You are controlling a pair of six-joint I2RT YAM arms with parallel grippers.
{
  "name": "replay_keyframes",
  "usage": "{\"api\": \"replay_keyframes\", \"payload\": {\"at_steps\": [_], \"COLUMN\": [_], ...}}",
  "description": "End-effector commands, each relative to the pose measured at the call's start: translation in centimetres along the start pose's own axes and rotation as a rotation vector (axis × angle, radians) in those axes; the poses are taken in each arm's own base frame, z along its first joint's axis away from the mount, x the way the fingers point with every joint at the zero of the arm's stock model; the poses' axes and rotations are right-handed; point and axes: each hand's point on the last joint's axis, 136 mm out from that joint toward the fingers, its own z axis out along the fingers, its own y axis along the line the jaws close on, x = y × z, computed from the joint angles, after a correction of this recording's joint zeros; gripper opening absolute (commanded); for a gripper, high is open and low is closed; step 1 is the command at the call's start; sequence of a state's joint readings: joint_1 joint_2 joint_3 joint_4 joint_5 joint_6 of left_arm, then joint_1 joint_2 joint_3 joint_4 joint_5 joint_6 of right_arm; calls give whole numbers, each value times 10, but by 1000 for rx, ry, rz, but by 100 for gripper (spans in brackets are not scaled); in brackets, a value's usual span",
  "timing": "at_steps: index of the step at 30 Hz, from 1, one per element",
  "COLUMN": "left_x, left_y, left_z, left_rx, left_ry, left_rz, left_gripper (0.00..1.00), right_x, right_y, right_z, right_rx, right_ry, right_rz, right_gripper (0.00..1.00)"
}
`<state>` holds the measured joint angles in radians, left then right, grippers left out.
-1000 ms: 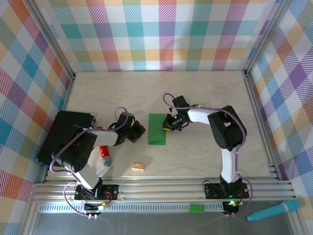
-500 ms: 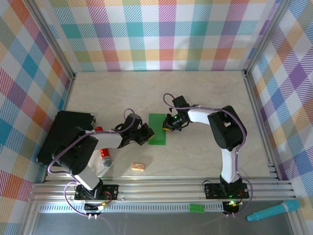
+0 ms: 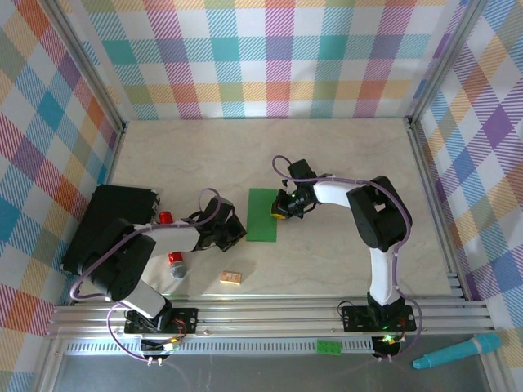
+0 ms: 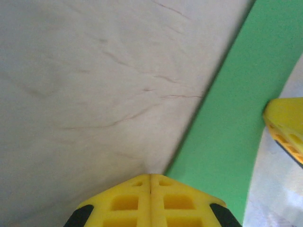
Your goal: Fold a paper plane with a square sheet of paper (pick it up from the middle)
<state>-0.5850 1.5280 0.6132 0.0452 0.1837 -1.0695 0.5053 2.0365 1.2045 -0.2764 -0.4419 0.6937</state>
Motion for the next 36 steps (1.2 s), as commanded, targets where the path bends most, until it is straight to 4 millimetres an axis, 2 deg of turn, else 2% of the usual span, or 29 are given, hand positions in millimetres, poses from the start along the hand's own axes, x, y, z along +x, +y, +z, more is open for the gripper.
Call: {"api": "replay_keyframes", "payload": {"at_steps": [1,4,7,10,14,18,25,28,32,36], "left_x": [-7,-7,0,9,14,11,17,20,21,20], "left_y": [9,-26,-51,-58,-58,-39,41,62,70,63], "left_z": [-15,-20,-16,-2,14,25,29,22,11,2], "left_rx": [-49,82,161,163,138,77,-106,-138,-143,-113], "left_ry": [-43,-34,8,50,82,59,4,-22,-44,-52], "left_rz": [45,89,114,122,125,91,-57,-102,-118,-109], "left_gripper": [0,0,0,0,0,0,0,0,0,0], "right_x": [37,37,37,38,39,39,38,36,31,26], "right_y": [-150,-150,-150,-150,-152,-153,-156,-157,-156,-151], "right_z": [12,12,13,14,14,14,13,12,11,12], "right_rx": [518,516,514,513,514,515,530,536,534,517], "right_ry": [67,66,66,67,71,69,66,62,51,39], "right_rz": [181,180,180,181,184,185,186,177,166,155], "right_gripper": [0,0,0,0,0,0,0,0,0,0]}}
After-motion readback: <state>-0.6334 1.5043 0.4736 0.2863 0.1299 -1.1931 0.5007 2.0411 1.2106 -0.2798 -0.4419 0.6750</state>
